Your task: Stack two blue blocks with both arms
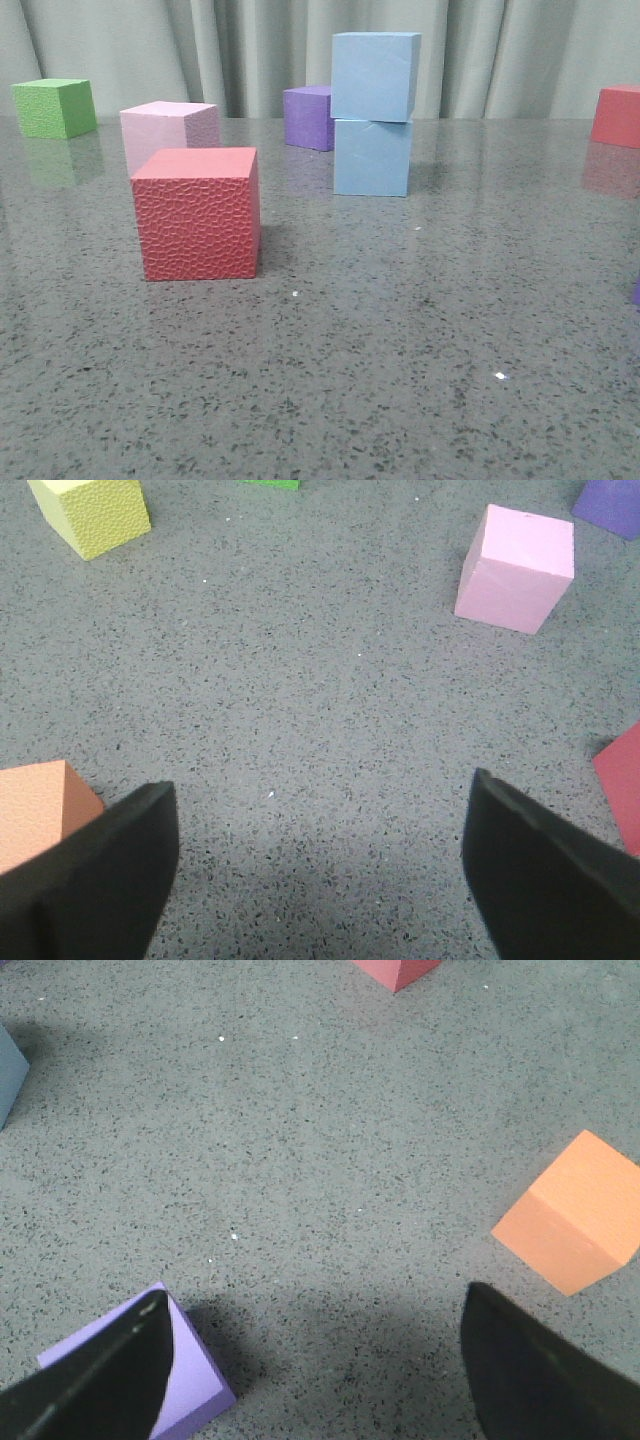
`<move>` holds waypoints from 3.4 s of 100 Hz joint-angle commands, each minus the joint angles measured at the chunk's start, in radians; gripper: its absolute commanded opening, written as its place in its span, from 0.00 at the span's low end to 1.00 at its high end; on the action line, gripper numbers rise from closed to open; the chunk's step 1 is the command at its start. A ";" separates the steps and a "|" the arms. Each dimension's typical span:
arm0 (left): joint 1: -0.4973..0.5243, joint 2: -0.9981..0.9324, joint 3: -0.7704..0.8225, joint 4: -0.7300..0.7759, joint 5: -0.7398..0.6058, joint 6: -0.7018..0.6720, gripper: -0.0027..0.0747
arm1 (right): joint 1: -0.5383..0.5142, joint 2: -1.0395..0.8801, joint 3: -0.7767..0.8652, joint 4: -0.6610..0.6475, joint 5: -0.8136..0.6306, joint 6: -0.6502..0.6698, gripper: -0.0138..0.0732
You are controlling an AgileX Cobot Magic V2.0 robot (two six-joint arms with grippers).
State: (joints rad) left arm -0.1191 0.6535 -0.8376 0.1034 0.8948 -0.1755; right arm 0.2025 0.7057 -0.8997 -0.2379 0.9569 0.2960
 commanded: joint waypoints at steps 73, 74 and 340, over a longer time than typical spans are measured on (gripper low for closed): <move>0.001 0.000 -0.026 -0.006 -0.076 -0.011 0.01 | -0.006 -0.003 -0.023 -0.026 -0.061 -0.005 0.02; 0.001 0.000 -0.026 -0.006 -0.076 -0.011 0.01 | -0.006 -0.003 -0.023 -0.026 -0.061 -0.005 0.02; 0.113 -0.690 0.880 0.037 -0.914 0.001 0.01 | -0.006 -0.003 -0.023 -0.026 -0.061 -0.005 0.02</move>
State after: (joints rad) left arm 0.0097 -0.0037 0.0000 0.1303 0.0681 -0.1760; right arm 0.2025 0.7057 -0.8997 -0.2379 0.9569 0.2960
